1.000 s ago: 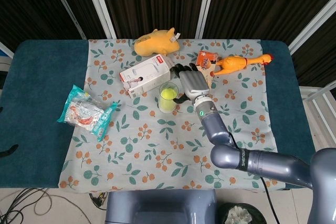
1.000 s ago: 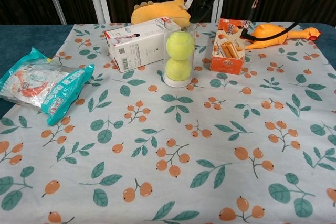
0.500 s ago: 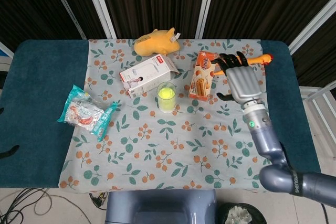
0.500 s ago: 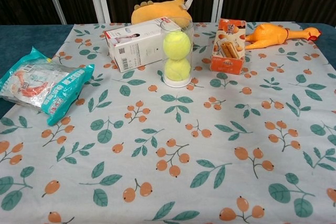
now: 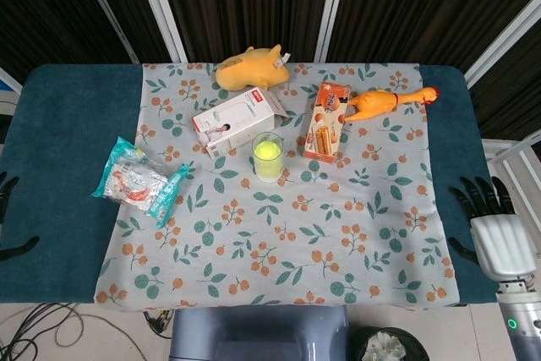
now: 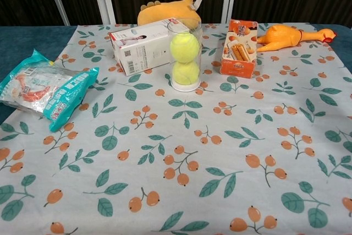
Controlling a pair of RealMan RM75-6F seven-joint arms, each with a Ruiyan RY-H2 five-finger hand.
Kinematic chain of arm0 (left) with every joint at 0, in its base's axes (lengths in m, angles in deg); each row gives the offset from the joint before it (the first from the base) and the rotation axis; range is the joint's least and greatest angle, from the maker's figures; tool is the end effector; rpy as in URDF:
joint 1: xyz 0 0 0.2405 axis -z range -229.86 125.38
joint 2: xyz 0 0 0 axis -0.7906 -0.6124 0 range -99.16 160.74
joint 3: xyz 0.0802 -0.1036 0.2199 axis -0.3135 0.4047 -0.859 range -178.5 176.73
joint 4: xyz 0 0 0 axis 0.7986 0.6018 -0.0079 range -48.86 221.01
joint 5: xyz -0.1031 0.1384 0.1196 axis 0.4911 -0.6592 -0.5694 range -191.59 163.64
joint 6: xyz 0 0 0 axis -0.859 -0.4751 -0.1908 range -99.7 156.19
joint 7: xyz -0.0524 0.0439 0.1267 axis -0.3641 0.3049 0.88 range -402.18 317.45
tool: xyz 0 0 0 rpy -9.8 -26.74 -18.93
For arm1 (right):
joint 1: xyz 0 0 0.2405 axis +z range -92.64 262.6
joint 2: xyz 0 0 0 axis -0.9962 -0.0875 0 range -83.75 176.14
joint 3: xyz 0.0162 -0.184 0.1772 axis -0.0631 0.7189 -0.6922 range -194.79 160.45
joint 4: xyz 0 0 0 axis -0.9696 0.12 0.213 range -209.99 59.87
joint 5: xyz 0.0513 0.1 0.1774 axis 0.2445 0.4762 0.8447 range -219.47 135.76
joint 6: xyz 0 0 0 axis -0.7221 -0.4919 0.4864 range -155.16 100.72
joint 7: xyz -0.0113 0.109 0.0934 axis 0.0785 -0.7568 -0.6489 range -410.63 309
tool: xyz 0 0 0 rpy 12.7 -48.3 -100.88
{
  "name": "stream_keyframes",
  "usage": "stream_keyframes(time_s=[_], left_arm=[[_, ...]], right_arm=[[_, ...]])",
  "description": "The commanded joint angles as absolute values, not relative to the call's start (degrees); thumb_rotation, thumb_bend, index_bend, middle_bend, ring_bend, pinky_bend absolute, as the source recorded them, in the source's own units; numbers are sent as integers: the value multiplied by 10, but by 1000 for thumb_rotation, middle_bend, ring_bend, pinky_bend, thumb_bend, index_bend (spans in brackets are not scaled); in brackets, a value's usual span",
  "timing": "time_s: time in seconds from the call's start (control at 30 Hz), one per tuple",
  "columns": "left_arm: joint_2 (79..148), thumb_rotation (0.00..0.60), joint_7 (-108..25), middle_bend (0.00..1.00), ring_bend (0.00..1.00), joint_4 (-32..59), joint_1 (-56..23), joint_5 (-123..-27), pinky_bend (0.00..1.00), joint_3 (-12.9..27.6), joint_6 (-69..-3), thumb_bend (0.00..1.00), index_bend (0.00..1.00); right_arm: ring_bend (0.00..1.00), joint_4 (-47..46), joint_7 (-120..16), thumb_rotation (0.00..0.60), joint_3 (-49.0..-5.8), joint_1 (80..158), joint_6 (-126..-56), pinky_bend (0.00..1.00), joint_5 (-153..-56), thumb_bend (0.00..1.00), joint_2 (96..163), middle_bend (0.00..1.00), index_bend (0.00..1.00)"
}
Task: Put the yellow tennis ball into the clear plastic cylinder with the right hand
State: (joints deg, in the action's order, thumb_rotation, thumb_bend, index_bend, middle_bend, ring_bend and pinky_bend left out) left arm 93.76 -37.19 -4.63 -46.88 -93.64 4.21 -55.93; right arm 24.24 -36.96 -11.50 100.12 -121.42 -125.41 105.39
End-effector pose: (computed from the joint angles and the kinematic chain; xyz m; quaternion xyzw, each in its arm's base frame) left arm -0.3281 0.1918 0.1789 -0.5796 -0.3620 -0.3406 0.6457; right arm -0.2719 -0.2002 0.1806 0.6419 -0.2747 0.3684 0.6138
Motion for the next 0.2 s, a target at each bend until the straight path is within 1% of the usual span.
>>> stream_keyframes(time_s=[0.03,0.2], left_arm=[[940,600,-368,0,0,-45,-468,-939,59,41,-560,0,86],[944,600,-363,0,0,-44,-467,-948,59,37,-562,0,86]], right_arm=[[84,209,-381,600,-102,967,-1237,0,-1283,236,1077,132,200],[84,194,-389,600,-114,951,-1243,0,-1294,235,1091,132,199]])
